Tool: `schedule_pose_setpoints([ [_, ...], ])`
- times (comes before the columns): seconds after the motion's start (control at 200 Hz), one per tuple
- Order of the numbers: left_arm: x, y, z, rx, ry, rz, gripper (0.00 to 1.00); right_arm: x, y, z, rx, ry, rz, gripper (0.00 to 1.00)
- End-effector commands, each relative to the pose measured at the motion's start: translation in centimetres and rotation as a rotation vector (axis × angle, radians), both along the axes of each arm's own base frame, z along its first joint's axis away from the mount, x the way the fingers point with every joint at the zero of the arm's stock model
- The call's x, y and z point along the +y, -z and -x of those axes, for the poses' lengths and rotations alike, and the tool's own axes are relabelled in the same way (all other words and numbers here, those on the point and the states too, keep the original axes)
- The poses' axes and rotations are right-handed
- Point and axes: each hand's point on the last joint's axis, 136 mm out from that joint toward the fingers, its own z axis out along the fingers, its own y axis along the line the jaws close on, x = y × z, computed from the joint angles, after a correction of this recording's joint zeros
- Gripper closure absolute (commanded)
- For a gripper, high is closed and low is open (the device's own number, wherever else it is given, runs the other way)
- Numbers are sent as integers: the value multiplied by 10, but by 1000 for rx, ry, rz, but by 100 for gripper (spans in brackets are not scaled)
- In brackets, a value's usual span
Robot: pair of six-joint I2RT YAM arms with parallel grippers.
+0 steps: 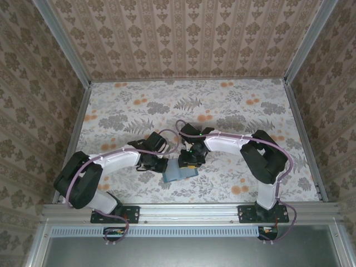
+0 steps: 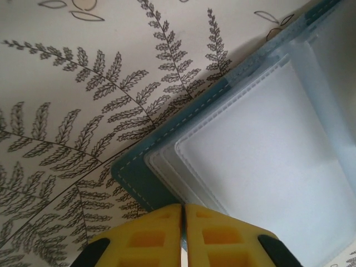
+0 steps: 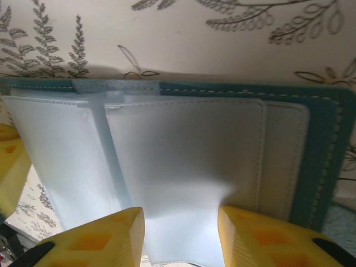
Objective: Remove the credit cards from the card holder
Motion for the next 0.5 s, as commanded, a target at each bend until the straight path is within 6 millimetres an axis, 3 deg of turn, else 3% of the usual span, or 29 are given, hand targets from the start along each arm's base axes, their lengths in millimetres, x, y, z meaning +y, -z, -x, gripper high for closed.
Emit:
schedule_pose_setpoints([
  [0.0,-7,1,0,13,6,17,90,9,5,1,14,-5,-3,59],
  [0.355,-8,1,0,13,14,12,91,26,1,4,27,-16,-68,59],
  [0.495,-7,0,-2,4,11,6,91,22,-1,1,4,-22,-42,60],
])
